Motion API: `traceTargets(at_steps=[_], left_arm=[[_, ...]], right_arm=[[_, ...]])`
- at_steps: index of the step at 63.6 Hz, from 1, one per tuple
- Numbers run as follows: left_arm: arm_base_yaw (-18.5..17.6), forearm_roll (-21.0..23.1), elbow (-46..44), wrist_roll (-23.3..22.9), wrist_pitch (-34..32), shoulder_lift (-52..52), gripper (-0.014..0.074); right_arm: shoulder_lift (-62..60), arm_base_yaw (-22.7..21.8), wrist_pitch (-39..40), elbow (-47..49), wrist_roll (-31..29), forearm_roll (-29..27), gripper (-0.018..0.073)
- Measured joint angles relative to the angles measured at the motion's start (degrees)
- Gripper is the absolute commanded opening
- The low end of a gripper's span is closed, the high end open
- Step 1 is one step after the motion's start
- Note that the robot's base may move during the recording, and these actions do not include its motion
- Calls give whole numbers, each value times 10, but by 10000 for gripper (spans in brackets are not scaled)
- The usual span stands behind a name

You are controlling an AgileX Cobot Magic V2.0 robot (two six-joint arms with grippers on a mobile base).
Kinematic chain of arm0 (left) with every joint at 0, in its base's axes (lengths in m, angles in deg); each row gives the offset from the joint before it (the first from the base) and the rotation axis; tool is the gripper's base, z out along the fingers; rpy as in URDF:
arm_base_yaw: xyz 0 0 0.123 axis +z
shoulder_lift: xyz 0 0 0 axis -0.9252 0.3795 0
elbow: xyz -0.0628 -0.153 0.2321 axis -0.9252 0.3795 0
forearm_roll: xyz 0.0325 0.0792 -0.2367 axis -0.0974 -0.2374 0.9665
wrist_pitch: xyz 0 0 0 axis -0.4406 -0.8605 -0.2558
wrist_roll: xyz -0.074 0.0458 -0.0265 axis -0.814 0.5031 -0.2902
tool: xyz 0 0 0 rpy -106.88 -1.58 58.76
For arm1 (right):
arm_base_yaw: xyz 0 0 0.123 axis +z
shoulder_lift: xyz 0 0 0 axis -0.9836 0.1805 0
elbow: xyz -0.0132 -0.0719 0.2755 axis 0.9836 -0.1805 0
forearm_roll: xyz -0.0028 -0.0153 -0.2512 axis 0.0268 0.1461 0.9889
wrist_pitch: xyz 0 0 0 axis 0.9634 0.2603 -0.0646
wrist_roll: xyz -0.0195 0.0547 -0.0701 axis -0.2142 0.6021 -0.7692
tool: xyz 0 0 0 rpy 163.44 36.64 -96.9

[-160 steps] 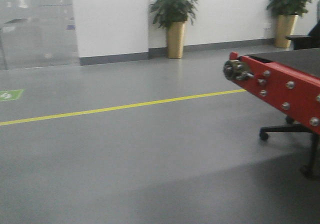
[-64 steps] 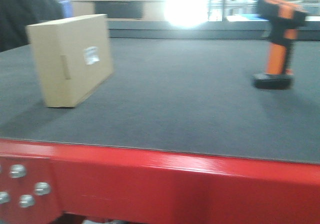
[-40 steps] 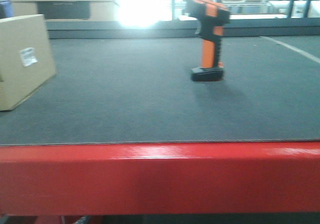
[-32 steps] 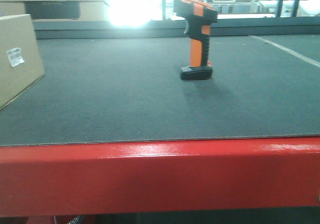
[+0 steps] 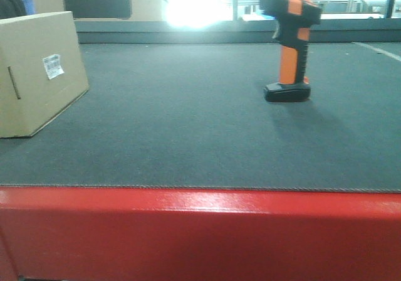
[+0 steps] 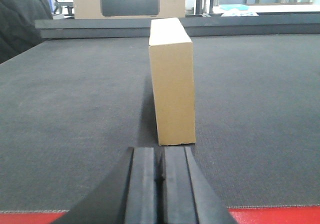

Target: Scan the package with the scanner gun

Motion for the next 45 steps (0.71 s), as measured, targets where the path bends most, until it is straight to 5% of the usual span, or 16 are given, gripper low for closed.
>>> traceTargets(at_steps=[45], left_arm=[[-2, 0, 0, 0, 0, 0, -111]], right_arm=[[0, 1, 0, 0, 0, 0, -160]])
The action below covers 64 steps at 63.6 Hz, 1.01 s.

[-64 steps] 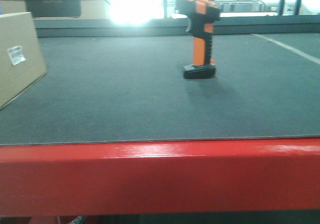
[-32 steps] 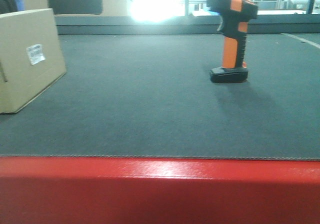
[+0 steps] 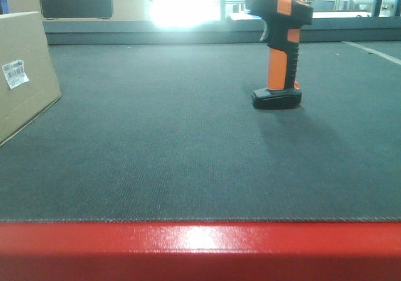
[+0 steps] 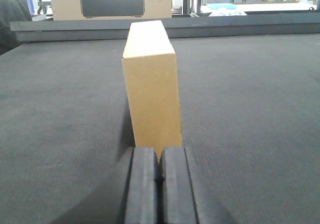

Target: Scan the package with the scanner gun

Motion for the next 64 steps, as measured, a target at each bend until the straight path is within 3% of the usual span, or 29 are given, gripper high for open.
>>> traceTargets(at_steps=[64], left_arm=[[0, 0, 0, 0, 0, 0, -111]], right_arm=[[0, 25, -1, 0, 0, 0, -160]])
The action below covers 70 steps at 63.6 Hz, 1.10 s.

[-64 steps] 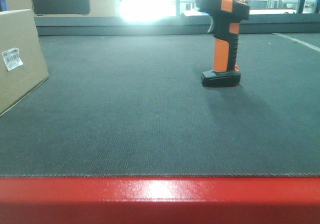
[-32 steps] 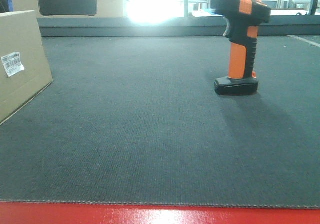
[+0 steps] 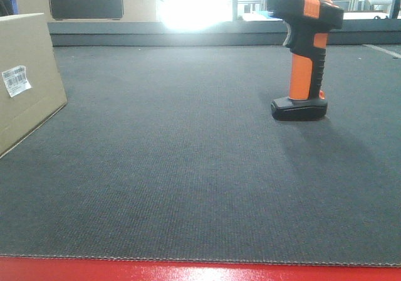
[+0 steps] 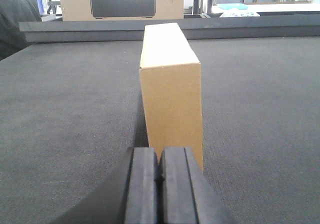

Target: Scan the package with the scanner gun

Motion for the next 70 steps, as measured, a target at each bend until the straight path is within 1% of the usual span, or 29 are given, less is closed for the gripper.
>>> traceTargets(at_steps=[53, 70], left_arm=[[0, -3, 0, 0, -1, 0, -111], [0, -5, 0, 0, -66, 0, -111]], right_arm=[[0, 0, 1, 0, 0, 0, -160], [0, 0, 13, 0, 0, 0, -160]])
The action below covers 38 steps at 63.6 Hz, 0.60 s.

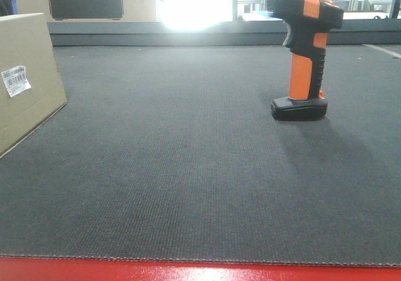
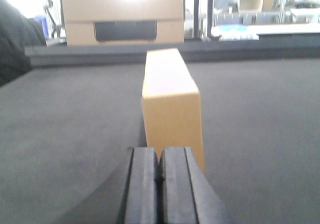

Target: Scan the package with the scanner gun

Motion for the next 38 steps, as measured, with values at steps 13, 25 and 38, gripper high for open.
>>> traceTargets(at_steps=[13, 25, 38], left_arm=[[0, 0, 0, 0, -70, 0, -111], [0, 14, -19, 0, -123, 0, -111], [0, 22, -156, 0, -35, 15, -64]], right_arm=[[0, 0, 39, 0, 0, 0, -160], [-1, 0, 25, 57, 0, 0, -160], [21, 0, -51, 201, 0, 0, -160]])
